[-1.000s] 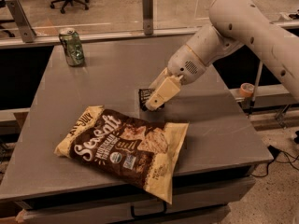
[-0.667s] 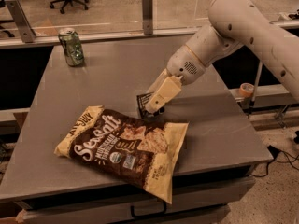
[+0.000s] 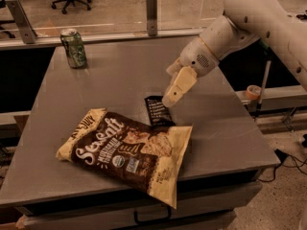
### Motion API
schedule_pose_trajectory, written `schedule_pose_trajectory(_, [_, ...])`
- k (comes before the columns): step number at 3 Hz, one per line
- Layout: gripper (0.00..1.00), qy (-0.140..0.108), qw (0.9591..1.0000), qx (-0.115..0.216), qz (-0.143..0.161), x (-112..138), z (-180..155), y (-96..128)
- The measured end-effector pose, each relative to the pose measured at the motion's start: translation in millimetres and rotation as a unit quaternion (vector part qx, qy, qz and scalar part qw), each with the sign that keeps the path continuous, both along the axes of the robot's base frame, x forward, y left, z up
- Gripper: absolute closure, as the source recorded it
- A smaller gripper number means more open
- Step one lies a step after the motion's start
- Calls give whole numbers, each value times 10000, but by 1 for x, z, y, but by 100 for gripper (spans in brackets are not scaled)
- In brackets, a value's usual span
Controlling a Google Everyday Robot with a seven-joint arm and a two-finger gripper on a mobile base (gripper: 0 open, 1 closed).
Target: Move rxbar chocolate near brown chip bag
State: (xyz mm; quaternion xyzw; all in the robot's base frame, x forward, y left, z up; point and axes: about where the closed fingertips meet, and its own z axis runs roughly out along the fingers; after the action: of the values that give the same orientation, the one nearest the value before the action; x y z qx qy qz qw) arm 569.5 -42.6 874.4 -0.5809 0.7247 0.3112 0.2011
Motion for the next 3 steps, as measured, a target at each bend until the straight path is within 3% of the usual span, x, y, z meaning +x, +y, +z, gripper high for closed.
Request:
schedule_pose_trajectory(1, [0,-650,9968,147,-445,44,22,-31])
schedule_pose_trajectory(2, [0,-1817,9764,472,-1072,94,83,-79])
schedule_pose_trajectory(3, [0,-3014,9402,440,-1527,114,158,-126])
